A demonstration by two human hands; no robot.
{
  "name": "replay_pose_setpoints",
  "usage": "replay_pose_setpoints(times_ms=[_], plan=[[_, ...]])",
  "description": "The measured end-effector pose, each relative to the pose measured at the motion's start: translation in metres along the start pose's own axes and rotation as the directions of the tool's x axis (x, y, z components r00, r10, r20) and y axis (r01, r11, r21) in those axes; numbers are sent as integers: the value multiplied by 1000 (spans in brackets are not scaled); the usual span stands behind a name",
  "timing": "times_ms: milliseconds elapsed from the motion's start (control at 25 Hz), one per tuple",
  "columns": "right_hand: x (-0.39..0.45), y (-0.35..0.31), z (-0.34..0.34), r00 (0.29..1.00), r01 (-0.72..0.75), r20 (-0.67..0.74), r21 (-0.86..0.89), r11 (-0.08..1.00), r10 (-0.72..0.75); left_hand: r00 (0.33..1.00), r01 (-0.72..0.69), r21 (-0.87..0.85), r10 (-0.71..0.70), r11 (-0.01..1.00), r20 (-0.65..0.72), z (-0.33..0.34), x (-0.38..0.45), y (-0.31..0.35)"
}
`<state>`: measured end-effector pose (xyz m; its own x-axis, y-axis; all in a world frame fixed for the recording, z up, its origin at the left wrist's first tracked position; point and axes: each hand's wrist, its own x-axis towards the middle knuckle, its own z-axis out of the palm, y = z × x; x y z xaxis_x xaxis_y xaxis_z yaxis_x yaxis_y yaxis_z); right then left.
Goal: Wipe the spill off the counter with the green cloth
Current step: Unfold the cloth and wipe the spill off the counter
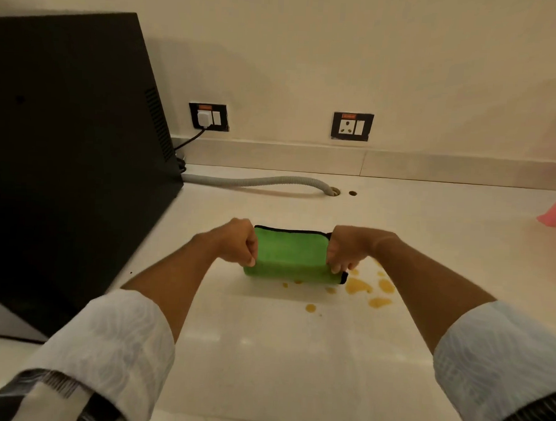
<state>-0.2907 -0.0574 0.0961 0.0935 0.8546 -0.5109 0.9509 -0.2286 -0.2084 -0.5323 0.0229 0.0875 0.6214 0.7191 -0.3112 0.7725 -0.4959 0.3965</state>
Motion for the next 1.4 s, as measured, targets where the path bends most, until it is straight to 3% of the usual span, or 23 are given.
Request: replay_pose_setpoints(times_ms=[120,200,280,360,440,680,960,1400], plan=[[7,3,28,979,25,200,27,999,-30,995,18,7,-19,1000,103,26,-11,-8],[10,2,32,973,22,228,55,998,-34,994,36,-23,-33,999,101,33,-12,-13],[13,-1,30,985,5,172,115,993,-25,999,50,-61,-51,997,-10,34,-10,-19],[22,-3,29,999,38,-7,143,989,-37,989,49,2,-49,999,-137,36,-5,-29],[32,-5,33,981,107,-173,94,990,-90,986,75,116,-56,990,-160,42,0,-39],[59,-40,68,918,136,-365,-80,987,-156,979,109,157,-78,982,-190,76,24,-73],[89,-72,120,890,91,-442,-68,993,-112,972,62,203,-13,977,-235,99,49,-88],[103,-62,123,868,30,-492,-81,996,-66,967,76,240,-13,968,-254,105,52,-90]])
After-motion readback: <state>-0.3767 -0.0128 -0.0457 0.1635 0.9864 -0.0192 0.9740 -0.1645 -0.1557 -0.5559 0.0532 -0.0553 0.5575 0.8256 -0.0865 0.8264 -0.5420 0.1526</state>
